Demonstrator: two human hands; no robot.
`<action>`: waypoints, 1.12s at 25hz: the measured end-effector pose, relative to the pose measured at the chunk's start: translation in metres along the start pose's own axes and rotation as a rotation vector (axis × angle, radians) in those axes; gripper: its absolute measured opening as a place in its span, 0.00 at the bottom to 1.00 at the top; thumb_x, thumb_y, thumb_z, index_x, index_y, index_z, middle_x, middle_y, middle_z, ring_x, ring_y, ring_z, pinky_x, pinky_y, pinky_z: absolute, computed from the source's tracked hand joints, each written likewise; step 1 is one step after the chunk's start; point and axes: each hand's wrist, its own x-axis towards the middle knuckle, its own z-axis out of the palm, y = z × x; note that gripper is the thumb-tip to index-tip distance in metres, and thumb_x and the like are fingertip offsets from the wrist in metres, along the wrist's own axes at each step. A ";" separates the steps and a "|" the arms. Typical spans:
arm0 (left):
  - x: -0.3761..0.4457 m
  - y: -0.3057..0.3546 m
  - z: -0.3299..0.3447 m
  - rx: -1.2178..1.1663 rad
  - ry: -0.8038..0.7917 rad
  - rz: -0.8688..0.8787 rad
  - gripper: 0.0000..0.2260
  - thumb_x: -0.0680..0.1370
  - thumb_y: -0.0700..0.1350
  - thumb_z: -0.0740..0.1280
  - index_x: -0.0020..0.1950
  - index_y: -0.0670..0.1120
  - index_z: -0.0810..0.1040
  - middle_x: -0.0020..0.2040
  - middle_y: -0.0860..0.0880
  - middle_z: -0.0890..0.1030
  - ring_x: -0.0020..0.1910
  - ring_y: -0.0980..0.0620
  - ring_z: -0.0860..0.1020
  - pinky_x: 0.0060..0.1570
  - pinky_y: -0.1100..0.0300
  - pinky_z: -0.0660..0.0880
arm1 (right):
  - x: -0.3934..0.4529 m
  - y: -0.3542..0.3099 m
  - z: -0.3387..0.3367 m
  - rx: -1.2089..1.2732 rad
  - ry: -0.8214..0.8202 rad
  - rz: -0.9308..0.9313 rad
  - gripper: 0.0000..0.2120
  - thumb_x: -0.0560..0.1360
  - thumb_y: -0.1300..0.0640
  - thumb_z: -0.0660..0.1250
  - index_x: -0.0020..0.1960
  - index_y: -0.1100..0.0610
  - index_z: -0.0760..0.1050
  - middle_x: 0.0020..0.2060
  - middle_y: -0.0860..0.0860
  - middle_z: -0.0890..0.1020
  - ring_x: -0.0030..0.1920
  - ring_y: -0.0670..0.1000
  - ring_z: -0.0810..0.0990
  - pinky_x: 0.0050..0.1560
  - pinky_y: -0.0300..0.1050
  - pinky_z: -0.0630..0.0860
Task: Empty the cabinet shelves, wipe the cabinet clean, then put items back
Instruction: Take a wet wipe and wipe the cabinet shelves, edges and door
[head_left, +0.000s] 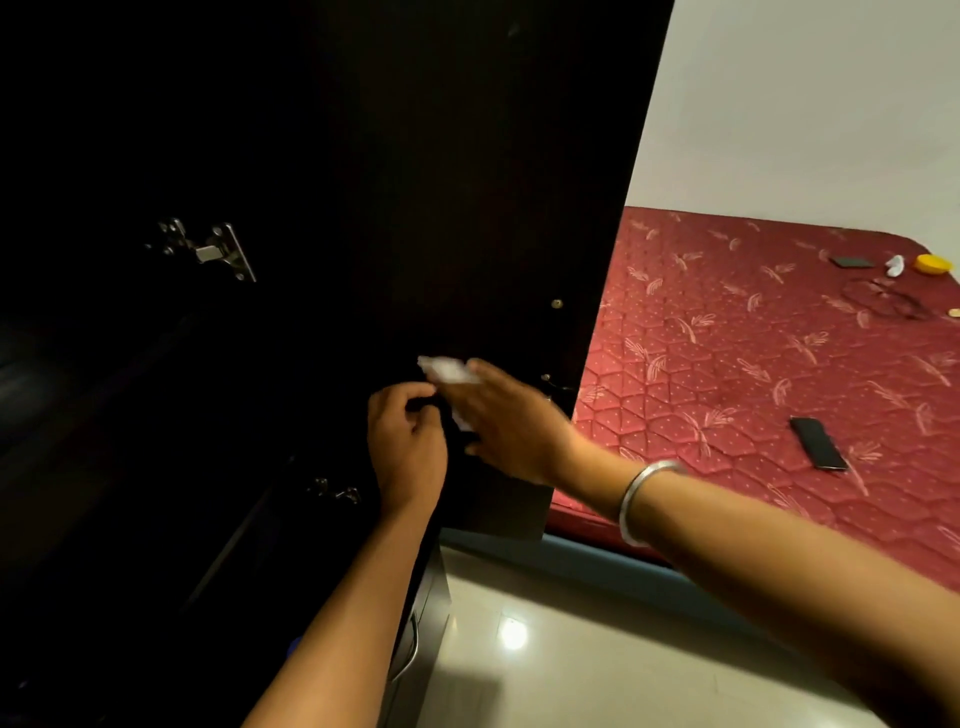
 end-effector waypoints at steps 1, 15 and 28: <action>0.000 -0.005 -0.002 -0.056 0.019 -0.079 0.10 0.78 0.35 0.65 0.53 0.48 0.81 0.60 0.49 0.75 0.51 0.50 0.79 0.49 0.62 0.75 | -0.009 -0.019 0.012 -0.054 -0.033 -0.078 0.36 0.82 0.44 0.47 0.78 0.67 0.41 0.78 0.64 0.41 0.79 0.60 0.39 0.78 0.57 0.39; -0.012 -0.094 -0.004 0.133 -0.111 -0.112 0.08 0.79 0.41 0.66 0.55 0.53 0.78 0.61 0.55 0.72 0.51 0.56 0.78 0.48 0.53 0.81 | -0.042 -0.071 0.073 0.189 0.025 -0.109 0.31 0.78 0.60 0.47 0.79 0.65 0.46 0.79 0.62 0.44 0.79 0.57 0.42 0.78 0.58 0.40; -0.016 -0.221 -0.033 0.221 -0.022 -0.050 0.14 0.77 0.39 0.68 0.59 0.53 0.76 0.62 0.59 0.69 0.58 0.53 0.76 0.52 0.52 0.80 | 0.045 -0.232 0.156 -0.026 -0.064 -0.403 0.39 0.81 0.53 0.54 0.75 0.70 0.32 0.79 0.63 0.43 0.79 0.60 0.40 0.78 0.60 0.43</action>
